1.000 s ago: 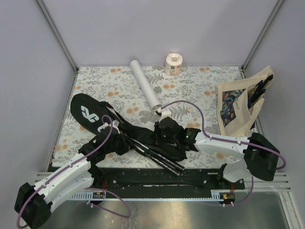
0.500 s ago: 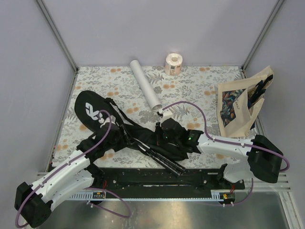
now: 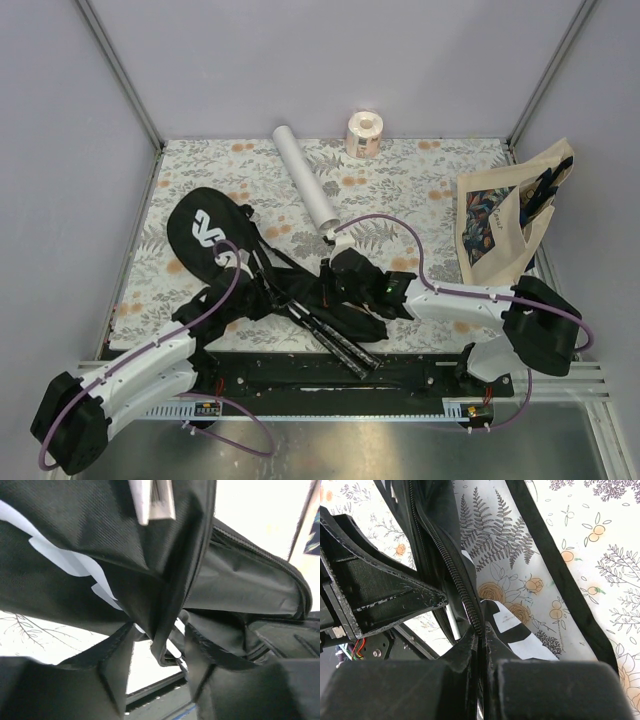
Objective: Pack up the badminton gear
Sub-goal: Adjust the racket in the racket bag.
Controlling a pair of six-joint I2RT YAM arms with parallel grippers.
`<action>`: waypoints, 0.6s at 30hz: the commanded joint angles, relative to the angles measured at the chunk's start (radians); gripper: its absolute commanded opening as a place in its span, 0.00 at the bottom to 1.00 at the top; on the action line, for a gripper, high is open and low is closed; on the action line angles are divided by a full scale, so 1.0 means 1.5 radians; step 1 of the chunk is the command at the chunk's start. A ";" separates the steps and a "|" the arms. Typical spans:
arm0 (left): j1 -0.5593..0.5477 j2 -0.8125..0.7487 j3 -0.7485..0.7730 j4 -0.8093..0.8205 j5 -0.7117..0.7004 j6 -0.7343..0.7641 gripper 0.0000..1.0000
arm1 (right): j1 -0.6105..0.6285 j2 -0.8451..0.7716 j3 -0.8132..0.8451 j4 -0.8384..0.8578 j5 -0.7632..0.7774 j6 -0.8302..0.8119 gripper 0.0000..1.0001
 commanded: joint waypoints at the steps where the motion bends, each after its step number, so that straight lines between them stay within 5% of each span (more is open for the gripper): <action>1: -0.002 0.017 0.054 0.018 -0.021 0.027 0.31 | 0.007 0.018 0.052 -0.004 -0.018 0.000 0.07; 5: -0.001 0.035 0.162 -0.154 -0.101 0.077 0.01 | 0.000 0.006 0.094 -0.109 -0.011 -0.035 0.30; 11: 0.006 0.062 0.231 -0.228 -0.136 0.107 0.00 | -0.022 -0.045 0.139 -0.241 -0.013 -0.120 0.66; 18: 0.006 0.107 0.220 -0.197 -0.107 0.110 0.00 | -0.022 -0.090 0.131 -0.238 -0.142 -0.180 0.71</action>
